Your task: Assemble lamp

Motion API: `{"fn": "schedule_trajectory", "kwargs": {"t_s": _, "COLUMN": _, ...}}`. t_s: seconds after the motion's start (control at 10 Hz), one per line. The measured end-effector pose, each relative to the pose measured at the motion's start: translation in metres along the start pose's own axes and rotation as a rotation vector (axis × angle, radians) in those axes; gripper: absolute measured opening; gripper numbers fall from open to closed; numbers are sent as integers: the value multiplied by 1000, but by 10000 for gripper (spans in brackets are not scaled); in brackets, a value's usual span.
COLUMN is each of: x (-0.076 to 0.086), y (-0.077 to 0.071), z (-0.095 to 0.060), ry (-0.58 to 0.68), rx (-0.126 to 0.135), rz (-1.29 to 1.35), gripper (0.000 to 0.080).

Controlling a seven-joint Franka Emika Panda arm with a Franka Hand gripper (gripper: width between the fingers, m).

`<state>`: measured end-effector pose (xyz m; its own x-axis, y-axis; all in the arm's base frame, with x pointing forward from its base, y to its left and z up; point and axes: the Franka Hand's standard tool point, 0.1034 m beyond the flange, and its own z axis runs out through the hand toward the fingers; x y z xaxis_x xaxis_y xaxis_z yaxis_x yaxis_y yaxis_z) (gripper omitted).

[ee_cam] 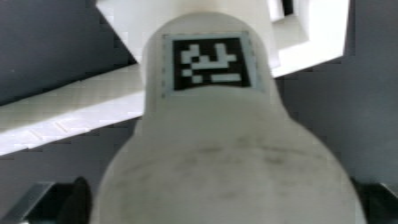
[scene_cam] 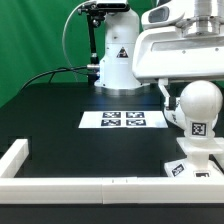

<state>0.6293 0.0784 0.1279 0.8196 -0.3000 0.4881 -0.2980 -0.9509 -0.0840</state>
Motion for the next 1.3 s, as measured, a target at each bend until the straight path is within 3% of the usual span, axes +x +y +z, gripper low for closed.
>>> {"fn": "schedule_trajectory", "kwargs": {"t_s": 0.1, "x": 2, "y": 1, "z": -5, "ry": -30, "rx": -1, "rz": 8, "gripper": 698}}
{"fn": "schedule_trajectory", "kwargs": {"t_s": 0.5, "x": 11, "y": 5, "z": -11, "ry": -280, "rx": -45, "rz": 32, "gripper": 699}}
{"fn": "schedule_trajectory", "kwargs": {"t_s": 0.8, "x": 14, "y": -10, "z": -14, "ry": -454, "rx": -58, "rz": 134, "gripper": 699}}
{"fn": "schedule_trajectory", "kwargs": {"t_s": 1.0, "x": 20, "y": -7, "z": -12, "ry": -474, "rx": -56, "rz": 161, "gripper": 699}}
{"fn": "schedule_trajectory", "kwargs": {"t_s": 1.3, "x": 15, "y": -4, "z": -9, "ry": -466, "rx": -58, "rz": 166, "gripper": 699}}
